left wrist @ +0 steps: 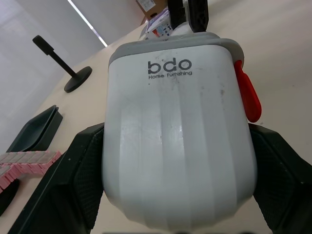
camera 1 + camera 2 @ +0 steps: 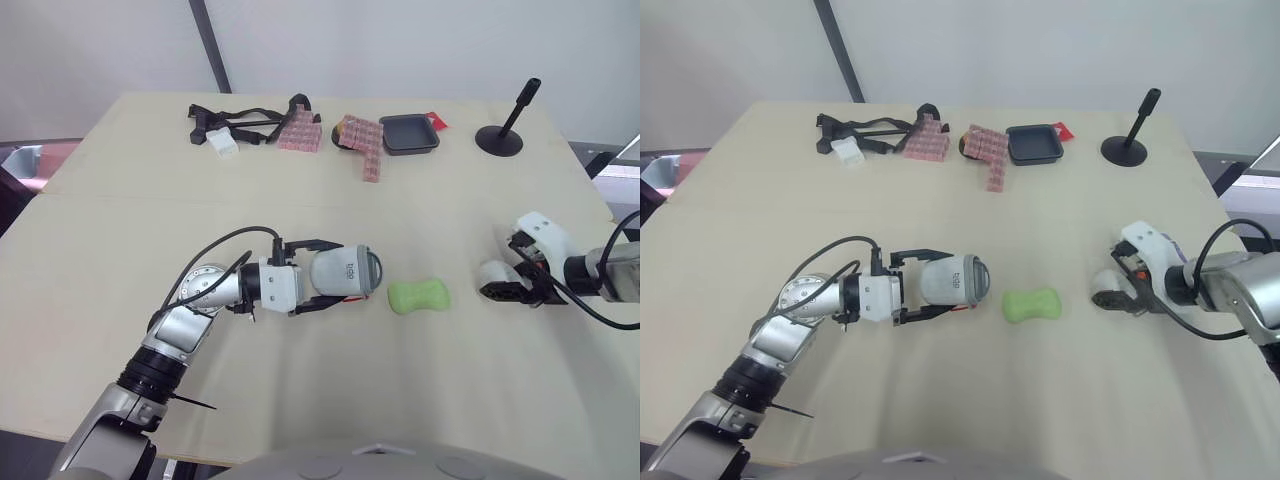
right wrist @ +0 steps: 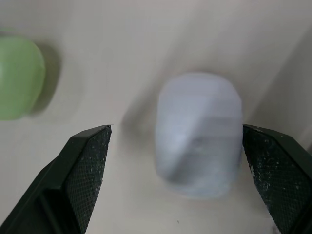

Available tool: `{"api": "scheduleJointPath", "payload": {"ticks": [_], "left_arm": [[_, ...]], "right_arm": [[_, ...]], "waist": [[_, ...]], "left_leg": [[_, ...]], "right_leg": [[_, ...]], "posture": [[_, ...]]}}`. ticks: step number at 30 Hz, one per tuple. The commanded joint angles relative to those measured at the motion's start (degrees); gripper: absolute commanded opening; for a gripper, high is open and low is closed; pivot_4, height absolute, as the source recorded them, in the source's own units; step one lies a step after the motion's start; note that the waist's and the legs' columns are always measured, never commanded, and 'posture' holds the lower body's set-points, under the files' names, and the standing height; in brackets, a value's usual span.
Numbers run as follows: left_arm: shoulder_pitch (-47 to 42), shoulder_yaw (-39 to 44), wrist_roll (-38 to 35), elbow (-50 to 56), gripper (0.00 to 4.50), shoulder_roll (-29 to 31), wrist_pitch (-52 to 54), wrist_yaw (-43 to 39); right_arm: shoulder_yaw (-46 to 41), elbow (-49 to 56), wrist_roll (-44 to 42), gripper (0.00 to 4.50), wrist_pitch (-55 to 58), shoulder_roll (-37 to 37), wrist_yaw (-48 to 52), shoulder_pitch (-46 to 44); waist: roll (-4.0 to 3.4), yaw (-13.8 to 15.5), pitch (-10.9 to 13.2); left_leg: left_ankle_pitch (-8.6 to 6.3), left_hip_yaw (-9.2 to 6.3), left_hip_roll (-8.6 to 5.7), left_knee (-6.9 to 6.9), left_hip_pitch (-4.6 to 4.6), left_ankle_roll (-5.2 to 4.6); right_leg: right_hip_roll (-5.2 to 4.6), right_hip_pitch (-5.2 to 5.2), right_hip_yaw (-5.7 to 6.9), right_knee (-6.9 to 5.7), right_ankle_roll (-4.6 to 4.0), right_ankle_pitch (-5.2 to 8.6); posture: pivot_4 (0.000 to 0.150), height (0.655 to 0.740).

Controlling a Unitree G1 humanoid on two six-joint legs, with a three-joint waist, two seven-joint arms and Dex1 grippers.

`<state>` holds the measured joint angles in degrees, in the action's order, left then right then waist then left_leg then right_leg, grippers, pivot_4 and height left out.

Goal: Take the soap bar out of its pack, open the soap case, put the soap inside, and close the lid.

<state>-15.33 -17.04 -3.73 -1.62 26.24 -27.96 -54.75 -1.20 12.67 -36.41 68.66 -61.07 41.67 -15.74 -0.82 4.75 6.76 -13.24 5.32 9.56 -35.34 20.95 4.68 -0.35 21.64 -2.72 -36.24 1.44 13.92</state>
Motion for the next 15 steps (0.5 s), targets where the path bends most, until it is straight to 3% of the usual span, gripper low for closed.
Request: {"api": "scheduleJointPath", "payload": {"ticks": [1, 8, 11, 15], "left_arm": [[-0.4, 0.4, -0.5, 0.7, 3.48, 1.1, -0.5, -0.3], [-2.8, 1.6, -2.9, -1.6, 3.48, 1.1, 1.6, -1.1], [-4.0, 1.9, -3.8, -2.6, 3.48, 1.1, 2.8, -1.7], [-4.4, 1.9, -4.4, -2.8, 3.48, 1.2, 3.7, -2.5]], "right_arm": [[-7.9, 3.7, -1.0, 4.47, -10.9, 1.0, 5.8, 3.3], [-19.0, 8.7, -0.4, 4.47, -38.4, 12.2, 16.8, 18.2], [-20.4, 9.5, 2.4, 4.47, -53.8, 18.8, 23.1, 27.6], [-19.0, 6.7, 6.4, 4.47, -67.0, 23.2, 27.4, 33.6]], "waist": [[0.00, 0.1, 0.0], [0.02, 0.2, 0.0], [0.03, 0.5, 0.0], [0.01, -0.8, 0.0]], "left_leg": [[0.00, 0.00, 0.01, 0.00, 0.00, 0.00], [0.00, 0.01, 0.12, 0.00, 0.08, -0.06], [0.01, 0.01, 0.14, 0.00, 0.17, -0.10], [-0.01, 0.15, 0.03, -0.18, 0.49, -0.27]], "right_leg": [[0.00, 0.00, 0.00, 0.00, 0.00, 0.00], [-0.08, 0.05, 0.09, 0.00, -0.01, 0.00], [-0.11, 0.12, 0.18, -0.02, -0.03, 0.02], [-0.25, 0.53, 0.08, -0.19, -0.02, 0.01]], "posture": [[0.150, 0.7400], [0.150, 0.7400], [0.150, 0.7400], [0.150, 0.7400]]}}
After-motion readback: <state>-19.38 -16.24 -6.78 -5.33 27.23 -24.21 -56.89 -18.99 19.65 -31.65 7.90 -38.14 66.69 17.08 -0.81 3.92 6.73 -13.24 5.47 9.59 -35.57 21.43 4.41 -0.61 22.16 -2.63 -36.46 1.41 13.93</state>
